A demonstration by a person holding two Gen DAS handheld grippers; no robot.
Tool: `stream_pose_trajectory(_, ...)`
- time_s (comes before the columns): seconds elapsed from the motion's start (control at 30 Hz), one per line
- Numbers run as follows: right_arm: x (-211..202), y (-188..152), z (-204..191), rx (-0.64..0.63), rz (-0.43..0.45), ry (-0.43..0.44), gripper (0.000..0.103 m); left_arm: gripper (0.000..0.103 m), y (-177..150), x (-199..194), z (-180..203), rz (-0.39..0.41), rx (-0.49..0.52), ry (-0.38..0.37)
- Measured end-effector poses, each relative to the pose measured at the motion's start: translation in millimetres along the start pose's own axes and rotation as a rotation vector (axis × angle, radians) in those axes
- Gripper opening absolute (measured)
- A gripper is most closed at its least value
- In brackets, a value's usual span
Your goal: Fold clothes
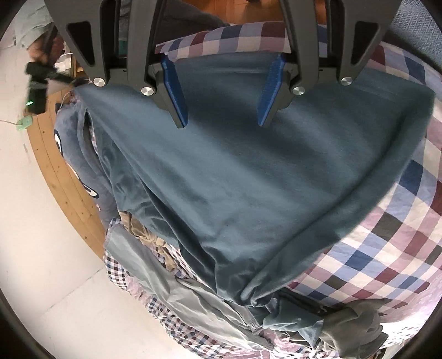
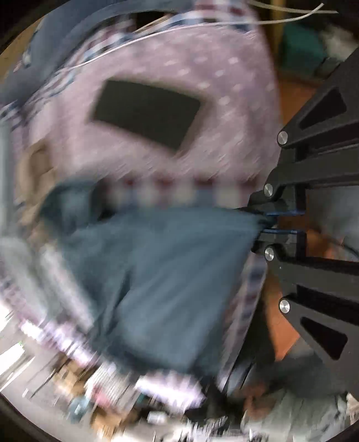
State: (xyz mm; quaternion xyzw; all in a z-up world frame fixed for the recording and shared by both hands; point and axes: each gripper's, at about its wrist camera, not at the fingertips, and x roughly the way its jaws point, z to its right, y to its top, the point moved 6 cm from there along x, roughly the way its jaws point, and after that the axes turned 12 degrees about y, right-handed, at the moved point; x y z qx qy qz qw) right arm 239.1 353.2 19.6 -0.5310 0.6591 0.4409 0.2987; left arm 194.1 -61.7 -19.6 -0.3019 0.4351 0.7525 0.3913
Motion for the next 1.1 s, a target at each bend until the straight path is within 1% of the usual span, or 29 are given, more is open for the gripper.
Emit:
stream_pose_trajectory(0.07,6,-5,10,0.027,-0.005,-0.049,0.007,0.056,2,-2,-2,0.005,-0.005,-0.003)
stream_pose_trajectory(0.13,2,-6,15,0.065,0.049,-0.042,0.008,0.056,3,-4,-5,0.011,-0.012,-0.003)
stream_pose_trajectory(0.2,-3,-3,16,0.091,0.098,-0.048,0.012,0.056,5,-6,-8,0.019,-0.02,0.002)
stream_pose_trajectory(0.27,-5,-1,21,0.11,0.112,-0.069,0.019,0.056,7,-12,-14,0.038,-0.031,0.013)
stream_pose_trajectory(0.33,-8,-1,28,0.133,0.112,-0.088,0.023,0.056,12,-20,-24,0.067,-0.046,0.028)
stream_pose_trajectory(0.37,-9,-1,30,0.141,0.113,-0.084,0.026,0.056,14,-24,-28,0.081,-0.053,0.035)
stream_pose_trajectory(0.47,-11,-6,37,0.14,0.112,-0.071,0.028,0.056,20,-37,-43,0.125,-0.075,0.058)
stream_pose_trajectory(0.67,-8,-19,38,0.092,0.115,-0.023,0.028,0.056,33,-63,-72,0.212,-0.118,0.103)
stream_pose_trajectory(0.8,0,-19,32,0.068,0.107,0.01,0.028,0.056,26,-65,-96,0.19,-0.138,0.166)
stream_pose_trajectory(0.87,3,-17,28,0.056,0.109,0.023,0.028,0.056,21,-62,-110,0.153,-0.154,0.2)
stream_pose_trajectory(0.93,4,-13,24,0.042,0.113,0.026,0.028,0.056,16,-59,-114,0.128,-0.154,0.208)
stream_pose_trajectory(1.07,13,-11,18,0.031,0.084,0.019,0.028,0.056,12,-54,-118,0.101,-0.138,0.233)
stream_pose_trajectory(1.1,14,-10,17,0.028,0.08,0.019,0.029,0.056,9,-51,-119,0.082,-0.13,0.242)
